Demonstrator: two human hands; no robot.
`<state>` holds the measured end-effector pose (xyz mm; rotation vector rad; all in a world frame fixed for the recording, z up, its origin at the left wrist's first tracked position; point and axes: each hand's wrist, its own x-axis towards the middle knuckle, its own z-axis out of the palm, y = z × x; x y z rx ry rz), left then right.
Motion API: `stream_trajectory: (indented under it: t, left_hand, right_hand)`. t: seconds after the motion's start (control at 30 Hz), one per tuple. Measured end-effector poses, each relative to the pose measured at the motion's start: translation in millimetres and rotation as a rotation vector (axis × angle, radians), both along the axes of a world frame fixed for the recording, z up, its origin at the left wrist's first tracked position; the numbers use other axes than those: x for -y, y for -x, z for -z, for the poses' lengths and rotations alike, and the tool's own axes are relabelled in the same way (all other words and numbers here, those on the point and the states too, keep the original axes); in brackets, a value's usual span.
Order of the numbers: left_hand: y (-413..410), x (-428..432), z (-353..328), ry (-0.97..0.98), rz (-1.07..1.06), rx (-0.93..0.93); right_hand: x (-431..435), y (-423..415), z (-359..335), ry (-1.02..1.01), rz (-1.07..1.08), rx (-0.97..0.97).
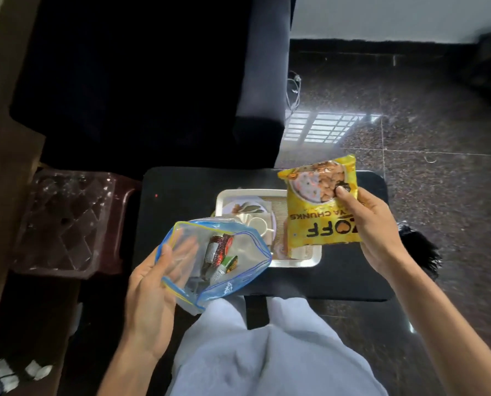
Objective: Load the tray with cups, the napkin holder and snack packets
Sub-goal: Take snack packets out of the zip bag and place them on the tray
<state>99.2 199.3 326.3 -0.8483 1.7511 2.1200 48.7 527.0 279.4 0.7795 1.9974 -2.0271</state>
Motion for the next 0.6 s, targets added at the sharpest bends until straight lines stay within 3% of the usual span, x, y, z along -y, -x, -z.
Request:
stream_trajectory:
  t: [0.2,0.37,0.6]
  left_hand:
    - [-9.2,-41.2,9.2,-0.014,0.004,-0.003]
    - [-21.1,-64.5,21.0,-0.02,-0.019,-0.016]
    - [-39.7,-73.6,42.4,-0.036,-0.066,0.043]
  right_hand:
    - [-87.7,-22.8,104.2,-0.169,0.205,0.222]
    - [-130.9,-44.2,193.5,-0.24,0.186,0.431]
    - [-143.8,-54.8,259.3,-0.267,0.163,0.638]
